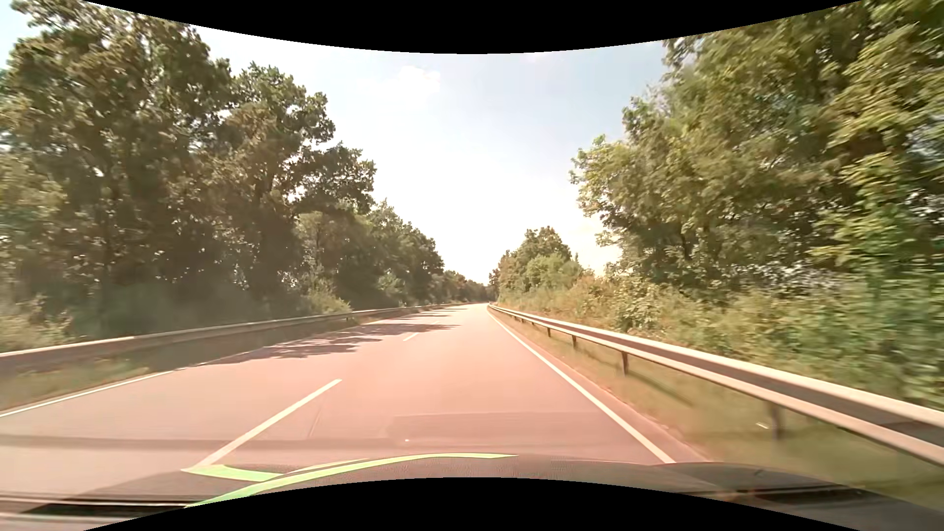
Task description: Follow the waypoints while adhering to traffic rules and regulations
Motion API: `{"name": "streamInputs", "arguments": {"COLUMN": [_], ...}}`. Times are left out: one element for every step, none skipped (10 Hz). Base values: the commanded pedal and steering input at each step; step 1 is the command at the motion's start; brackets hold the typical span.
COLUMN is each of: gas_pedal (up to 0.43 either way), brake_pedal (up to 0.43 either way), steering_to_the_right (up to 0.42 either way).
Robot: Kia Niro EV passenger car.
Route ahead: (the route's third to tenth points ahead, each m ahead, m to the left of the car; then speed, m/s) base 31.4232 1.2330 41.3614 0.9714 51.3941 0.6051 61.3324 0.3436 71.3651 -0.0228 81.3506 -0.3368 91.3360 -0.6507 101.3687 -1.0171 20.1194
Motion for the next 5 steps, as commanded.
{"name": "streamInputs", "arguments": {"gas_pedal": [0.0,0.0,0.0,0.0,0.0], "brake_pedal": [0.0,0.0,0.0,0.0,0.0], "steering_to_the_right": [0.0,0.0,0.001,0.0,0.0]}}
